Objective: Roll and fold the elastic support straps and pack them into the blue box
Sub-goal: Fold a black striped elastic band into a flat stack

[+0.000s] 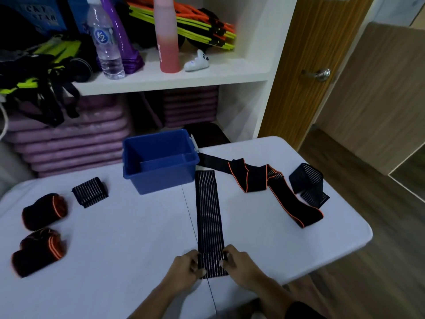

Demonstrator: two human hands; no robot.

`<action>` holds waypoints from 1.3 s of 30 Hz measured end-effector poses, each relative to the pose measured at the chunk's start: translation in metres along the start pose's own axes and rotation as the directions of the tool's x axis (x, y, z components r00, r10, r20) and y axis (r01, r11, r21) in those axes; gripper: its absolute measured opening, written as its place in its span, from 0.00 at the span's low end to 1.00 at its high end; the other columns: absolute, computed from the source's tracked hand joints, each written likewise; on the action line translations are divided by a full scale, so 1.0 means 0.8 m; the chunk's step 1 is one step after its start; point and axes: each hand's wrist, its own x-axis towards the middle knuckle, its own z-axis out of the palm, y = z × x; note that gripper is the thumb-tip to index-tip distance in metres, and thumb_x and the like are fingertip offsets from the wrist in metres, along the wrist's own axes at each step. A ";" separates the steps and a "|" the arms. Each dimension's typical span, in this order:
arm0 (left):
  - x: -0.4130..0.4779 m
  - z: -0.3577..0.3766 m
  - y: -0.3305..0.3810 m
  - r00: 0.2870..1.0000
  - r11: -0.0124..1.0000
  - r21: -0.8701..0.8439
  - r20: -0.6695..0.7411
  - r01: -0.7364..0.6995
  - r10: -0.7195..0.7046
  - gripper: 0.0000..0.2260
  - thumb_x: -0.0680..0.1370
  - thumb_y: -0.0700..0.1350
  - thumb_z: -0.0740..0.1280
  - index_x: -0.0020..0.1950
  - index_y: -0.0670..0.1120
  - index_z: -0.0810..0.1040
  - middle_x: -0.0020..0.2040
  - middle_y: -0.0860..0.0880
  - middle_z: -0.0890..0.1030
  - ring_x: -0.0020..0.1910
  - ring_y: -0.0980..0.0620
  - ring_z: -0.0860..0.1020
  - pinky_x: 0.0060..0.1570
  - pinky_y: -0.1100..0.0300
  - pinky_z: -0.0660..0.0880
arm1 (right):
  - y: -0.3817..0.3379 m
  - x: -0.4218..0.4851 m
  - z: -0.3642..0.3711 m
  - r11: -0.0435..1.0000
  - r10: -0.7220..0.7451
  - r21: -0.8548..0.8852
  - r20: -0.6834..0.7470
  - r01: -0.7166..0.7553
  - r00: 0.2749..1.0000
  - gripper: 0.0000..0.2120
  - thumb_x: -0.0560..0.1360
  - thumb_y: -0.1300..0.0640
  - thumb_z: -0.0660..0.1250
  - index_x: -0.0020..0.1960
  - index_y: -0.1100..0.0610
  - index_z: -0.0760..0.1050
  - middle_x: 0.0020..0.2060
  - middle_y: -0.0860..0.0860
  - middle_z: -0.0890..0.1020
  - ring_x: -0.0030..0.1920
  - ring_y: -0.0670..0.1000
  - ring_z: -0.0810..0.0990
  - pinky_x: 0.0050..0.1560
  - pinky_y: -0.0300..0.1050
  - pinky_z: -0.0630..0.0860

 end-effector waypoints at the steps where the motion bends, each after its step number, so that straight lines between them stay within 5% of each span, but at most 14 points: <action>1: -0.001 0.002 0.000 1.000 1.000 -0.029 -0.016 0.011 -0.011 0.11 0.72 0.42 0.69 0.49 0.53 0.72 0.38 0.57 0.77 0.35 0.66 0.76 0.37 0.75 0.70 | -0.001 -0.001 0.004 1.000 0.019 -0.012 -0.023 -0.020 1.000 0.10 0.78 0.53 0.61 0.57 0.56 0.70 0.30 0.44 0.73 0.30 0.40 0.71 0.31 0.32 0.66; 3: -0.002 0.007 0.000 0.998 0.997 -0.067 -0.046 0.035 -0.038 0.14 0.72 0.41 0.70 0.56 0.49 0.73 0.36 0.57 0.78 0.32 0.68 0.77 0.37 0.75 0.70 | -0.002 0.000 0.011 0.998 0.060 -0.027 -0.059 -0.062 0.996 0.08 0.78 0.54 0.61 0.54 0.57 0.70 0.34 0.43 0.72 0.33 0.41 0.71 0.32 0.33 0.66; 8: -0.001 0.018 0.000 0.986 0.987 -0.098 -0.097 0.127 -0.136 0.21 0.71 0.46 0.72 0.62 0.49 0.71 0.36 0.51 0.80 0.36 0.55 0.78 0.39 0.66 0.73 | 0.001 0.004 0.017 0.977 0.201 -0.054 -0.085 -0.206 0.976 0.08 0.75 0.55 0.63 0.49 0.56 0.66 0.42 0.53 0.76 0.41 0.53 0.76 0.42 0.47 0.73; 13: -0.006 0.017 0.006 0.979 0.999 0.032 -0.205 0.004 0.003 0.26 0.70 0.46 0.72 0.66 0.52 0.68 0.45 0.52 0.74 0.43 0.54 0.75 0.43 0.66 0.71 | 0.001 0.003 0.014 0.994 0.098 -0.038 -0.144 -0.105 0.985 0.17 0.74 0.57 0.66 0.60 0.55 0.65 0.49 0.49 0.72 0.45 0.48 0.74 0.45 0.41 0.73; 17: -0.006 0.010 0.008 0.977 0.996 0.014 -0.195 -0.089 0.090 0.18 0.73 0.48 0.70 0.62 0.51 0.74 0.48 0.52 0.73 0.44 0.54 0.76 0.47 0.65 0.74 | -0.001 0.008 0.011 1.000 0.004 -0.022 -0.161 -0.008 0.987 0.16 0.74 0.55 0.66 0.60 0.52 0.69 0.52 0.46 0.71 0.47 0.44 0.72 0.48 0.36 0.72; 21: 0.013 -0.006 0.012 0.950 0.993 -0.113 -0.312 -0.025 -0.011 0.15 0.75 0.45 0.67 0.62 0.48 0.75 0.51 0.48 0.76 0.46 0.53 0.76 0.46 0.65 0.72 | -0.006 0.034 -0.004 0.988 0.123 0.114 -0.185 -0.103 0.975 0.19 0.76 0.56 0.65 0.65 0.56 0.66 0.55 0.48 0.70 0.55 0.47 0.71 0.54 0.38 0.69; 25: 0.048 -0.026 0.023 0.949 0.969 -0.225 -0.267 0.105 -0.165 0.19 0.77 0.45 0.65 0.67 0.47 0.68 0.58 0.46 0.76 0.56 0.48 0.75 0.52 0.64 0.68 | -0.014 0.066 -0.018 0.959 0.239 0.181 -0.097 -0.219 0.966 0.27 0.76 0.55 0.63 0.73 0.57 0.59 0.65 0.53 0.68 0.64 0.55 0.72 0.65 0.48 0.69; 30: 0.075 -0.036 0.042 0.961 0.951 -0.285 -0.209 0.119 -0.183 0.21 0.77 0.41 0.64 0.69 0.46 0.65 0.55 0.50 0.76 0.50 0.54 0.74 0.48 0.66 0.69 | -0.023 0.096 -0.016 0.966 0.199 0.187 -0.096 -0.179 0.975 0.21 0.76 0.57 0.62 0.69 0.55 0.67 0.63 0.54 0.73 0.56 0.54 0.78 0.60 0.51 0.75; 34: 0.086 -0.039 0.045 0.959 0.954 -0.275 -0.218 0.118 -0.182 0.20 0.76 0.38 0.63 0.68 0.46 0.66 0.50 0.51 0.78 0.45 0.55 0.76 0.42 0.69 0.70 | -0.016 0.106 -0.016 0.975 0.204 0.108 -0.073 -0.196 0.976 0.22 0.77 0.57 0.63 0.70 0.57 0.66 0.66 0.54 0.73 0.60 0.54 0.76 0.64 0.47 0.72; 39: 0.110 -0.060 0.042 0.919 0.939 -0.288 -0.286 0.189 -0.273 0.18 0.74 0.38 0.64 0.65 0.43 0.71 0.46 0.48 0.79 0.46 0.50 0.77 0.48 0.64 0.71 | -0.017 0.127 -0.041 0.971 0.229 0.099 -0.098 -0.219 0.969 0.23 0.77 0.56 0.62 0.71 0.56 0.65 0.66 0.55 0.72 0.61 0.56 0.75 0.65 0.50 0.70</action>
